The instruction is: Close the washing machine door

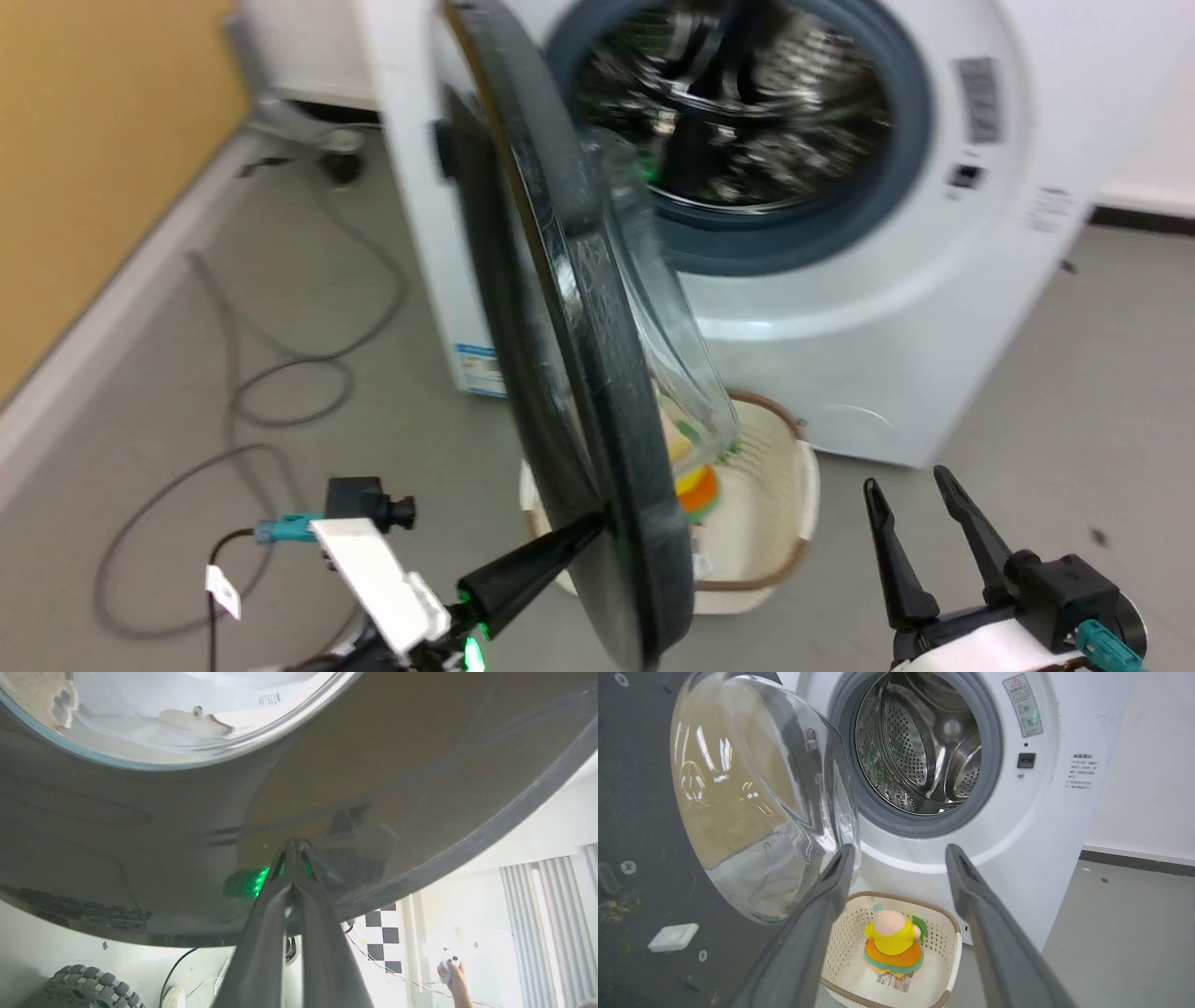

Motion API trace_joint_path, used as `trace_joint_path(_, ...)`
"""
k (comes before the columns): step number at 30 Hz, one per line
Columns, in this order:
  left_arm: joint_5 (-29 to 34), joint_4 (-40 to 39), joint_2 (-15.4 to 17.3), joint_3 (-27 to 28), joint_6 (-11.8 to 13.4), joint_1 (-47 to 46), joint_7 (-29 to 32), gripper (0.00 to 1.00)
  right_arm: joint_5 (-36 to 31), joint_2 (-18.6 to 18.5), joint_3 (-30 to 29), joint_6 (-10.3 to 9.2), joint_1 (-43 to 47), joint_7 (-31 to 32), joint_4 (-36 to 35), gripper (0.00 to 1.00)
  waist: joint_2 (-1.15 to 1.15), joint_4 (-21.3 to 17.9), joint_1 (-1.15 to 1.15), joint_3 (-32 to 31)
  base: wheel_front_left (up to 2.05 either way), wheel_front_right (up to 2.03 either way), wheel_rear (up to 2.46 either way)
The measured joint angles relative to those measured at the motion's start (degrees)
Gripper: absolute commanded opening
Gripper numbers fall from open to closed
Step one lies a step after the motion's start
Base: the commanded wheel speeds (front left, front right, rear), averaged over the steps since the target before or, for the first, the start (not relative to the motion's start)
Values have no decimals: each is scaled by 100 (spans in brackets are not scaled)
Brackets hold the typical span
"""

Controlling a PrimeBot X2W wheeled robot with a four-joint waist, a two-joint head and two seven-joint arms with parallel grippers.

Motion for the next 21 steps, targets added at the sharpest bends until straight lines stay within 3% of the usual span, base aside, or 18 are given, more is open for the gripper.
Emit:
trace_joint_path(7,-158,476,4,-733,-324,-235,-1330,0,-7,27,-20,0,-7,12,-29,100,0,-798,0,156,0,0,0)
trace_joint_path(17,-750,1645,-2,-1423,-478,-1638,-3238,0,13,74,-36,0,-31,4,21,100,0,-1925,0,504,0,0,0)
trace_joint_path(20,-999,2230,-9,-1579,-513,-2351,-4113,0,44,85,26,0,-46,2,58,100,0,-2286,0,646,0,0,0)
trace_joint_path(21,-999,2230,-9,-1579,-513,-2351,-4113,0,44,85,26,0,-46,2,58,100,0,-2286,0,646,0,0,0)
